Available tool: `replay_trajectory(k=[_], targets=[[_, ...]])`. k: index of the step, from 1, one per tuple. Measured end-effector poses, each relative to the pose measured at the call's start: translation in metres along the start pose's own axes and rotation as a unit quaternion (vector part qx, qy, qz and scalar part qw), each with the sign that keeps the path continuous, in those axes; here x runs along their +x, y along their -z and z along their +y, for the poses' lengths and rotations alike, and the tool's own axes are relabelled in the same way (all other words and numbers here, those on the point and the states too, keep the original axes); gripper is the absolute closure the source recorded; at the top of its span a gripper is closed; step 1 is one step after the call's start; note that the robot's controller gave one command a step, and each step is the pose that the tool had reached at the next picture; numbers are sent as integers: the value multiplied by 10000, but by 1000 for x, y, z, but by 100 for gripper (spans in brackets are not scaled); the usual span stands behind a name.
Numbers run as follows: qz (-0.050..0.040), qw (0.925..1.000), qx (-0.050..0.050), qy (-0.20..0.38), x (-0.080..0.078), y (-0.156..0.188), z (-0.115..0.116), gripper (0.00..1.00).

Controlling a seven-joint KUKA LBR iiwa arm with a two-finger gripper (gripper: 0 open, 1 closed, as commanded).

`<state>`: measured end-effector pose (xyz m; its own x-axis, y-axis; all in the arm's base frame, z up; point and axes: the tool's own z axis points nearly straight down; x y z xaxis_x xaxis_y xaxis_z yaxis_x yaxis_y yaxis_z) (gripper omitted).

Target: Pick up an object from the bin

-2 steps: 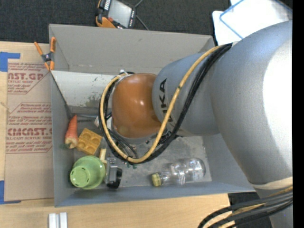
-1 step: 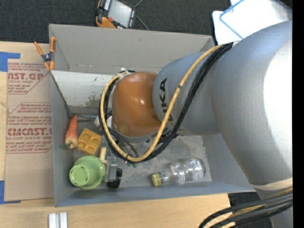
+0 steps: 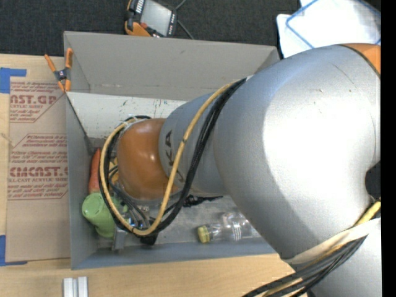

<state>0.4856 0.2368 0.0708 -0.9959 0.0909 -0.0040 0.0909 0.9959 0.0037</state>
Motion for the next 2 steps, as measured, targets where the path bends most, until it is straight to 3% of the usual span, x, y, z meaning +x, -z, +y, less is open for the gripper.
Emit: replay_trajectory(k=[1,2], targets=[[-38,9960,-12,-889,-82,57,18,0],[49,10000,27,-76,-4,2,1,0]])
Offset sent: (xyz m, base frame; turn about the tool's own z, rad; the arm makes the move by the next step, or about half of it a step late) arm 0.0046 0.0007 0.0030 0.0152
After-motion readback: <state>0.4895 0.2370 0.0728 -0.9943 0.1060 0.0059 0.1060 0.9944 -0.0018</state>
